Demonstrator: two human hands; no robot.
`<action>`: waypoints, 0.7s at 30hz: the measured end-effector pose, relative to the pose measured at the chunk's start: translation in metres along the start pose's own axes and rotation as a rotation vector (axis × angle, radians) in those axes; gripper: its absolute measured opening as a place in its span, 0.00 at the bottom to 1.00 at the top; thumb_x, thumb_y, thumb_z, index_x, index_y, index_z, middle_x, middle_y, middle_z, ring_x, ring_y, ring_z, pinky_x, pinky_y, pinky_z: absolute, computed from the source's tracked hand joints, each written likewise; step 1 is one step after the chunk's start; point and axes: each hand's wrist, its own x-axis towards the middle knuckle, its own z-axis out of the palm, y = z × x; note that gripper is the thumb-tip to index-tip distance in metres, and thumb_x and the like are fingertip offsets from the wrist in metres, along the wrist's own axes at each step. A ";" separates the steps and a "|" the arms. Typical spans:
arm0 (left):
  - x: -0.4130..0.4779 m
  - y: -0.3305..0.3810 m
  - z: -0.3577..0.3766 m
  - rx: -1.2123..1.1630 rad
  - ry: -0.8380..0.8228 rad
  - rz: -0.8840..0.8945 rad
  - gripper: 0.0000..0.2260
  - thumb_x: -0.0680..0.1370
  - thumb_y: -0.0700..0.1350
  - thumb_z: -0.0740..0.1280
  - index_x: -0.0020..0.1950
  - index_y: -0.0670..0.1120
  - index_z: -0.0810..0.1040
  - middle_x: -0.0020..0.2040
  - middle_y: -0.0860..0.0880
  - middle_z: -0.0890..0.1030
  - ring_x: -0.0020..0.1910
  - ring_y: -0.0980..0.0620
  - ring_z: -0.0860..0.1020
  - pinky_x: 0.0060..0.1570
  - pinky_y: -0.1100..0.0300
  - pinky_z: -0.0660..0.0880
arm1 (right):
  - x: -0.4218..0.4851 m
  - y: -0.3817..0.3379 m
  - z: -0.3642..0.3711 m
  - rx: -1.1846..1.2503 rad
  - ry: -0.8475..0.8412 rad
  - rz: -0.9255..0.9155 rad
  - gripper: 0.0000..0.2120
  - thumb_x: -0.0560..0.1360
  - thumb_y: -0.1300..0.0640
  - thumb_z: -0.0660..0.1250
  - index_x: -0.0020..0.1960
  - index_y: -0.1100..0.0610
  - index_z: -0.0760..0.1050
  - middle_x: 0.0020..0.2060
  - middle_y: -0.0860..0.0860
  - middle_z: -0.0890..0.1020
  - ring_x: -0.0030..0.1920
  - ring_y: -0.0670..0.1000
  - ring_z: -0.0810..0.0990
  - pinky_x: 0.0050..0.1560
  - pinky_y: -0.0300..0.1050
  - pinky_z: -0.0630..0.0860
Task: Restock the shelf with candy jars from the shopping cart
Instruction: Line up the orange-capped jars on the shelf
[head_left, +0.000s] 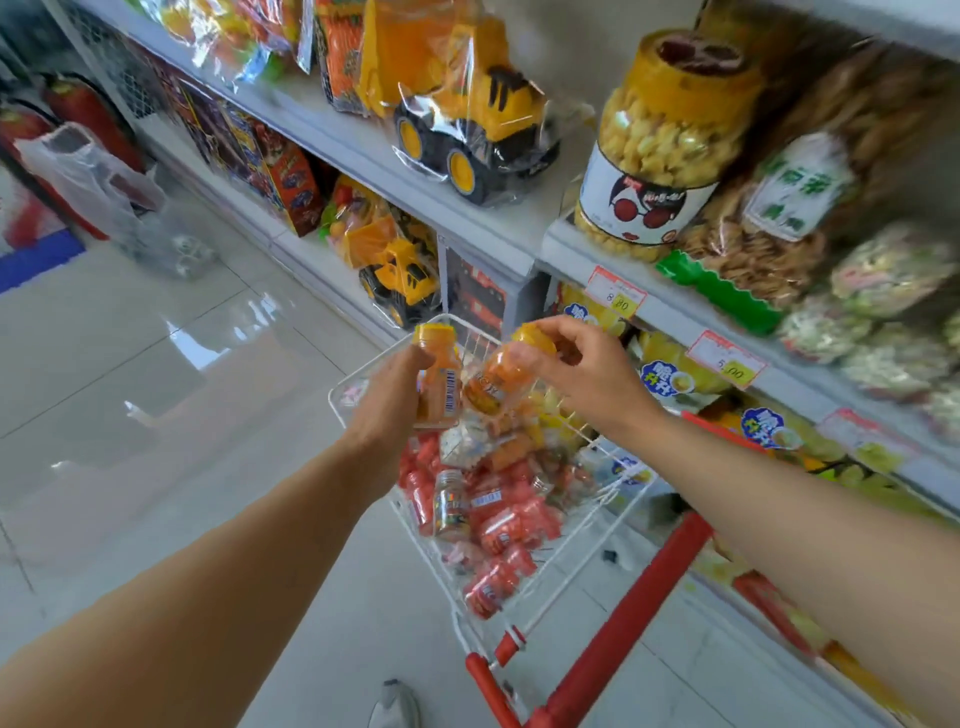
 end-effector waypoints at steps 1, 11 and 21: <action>-0.007 0.011 0.013 0.009 -0.025 0.002 0.12 0.79 0.51 0.58 0.52 0.45 0.75 0.33 0.48 0.81 0.39 0.45 0.79 0.48 0.52 0.72 | -0.007 -0.008 -0.018 0.001 0.014 -0.014 0.14 0.73 0.48 0.72 0.51 0.56 0.80 0.39 0.46 0.80 0.39 0.44 0.77 0.43 0.39 0.73; -0.103 0.107 0.192 0.061 -0.351 0.231 0.09 0.79 0.49 0.58 0.45 0.46 0.74 0.37 0.47 0.75 0.33 0.50 0.76 0.42 0.57 0.77 | -0.106 -0.081 -0.217 -0.048 0.476 -0.229 0.17 0.69 0.47 0.72 0.55 0.52 0.79 0.44 0.45 0.82 0.41 0.40 0.78 0.44 0.32 0.71; -0.224 0.184 0.375 0.041 -0.581 0.550 0.08 0.77 0.48 0.60 0.45 0.45 0.74 0.37 0.48 0.78 0.33 0.53 0.77 0.32 0.61 0.76 | -0.218 -0.131 -0.391 -0.187 0.844 -0.376 0.12 0.74 0.52 0.71 0.55 0.56 0.78 0.43 0.44 0.81 0.40 0.39 0.76 0.41 0.31 0.69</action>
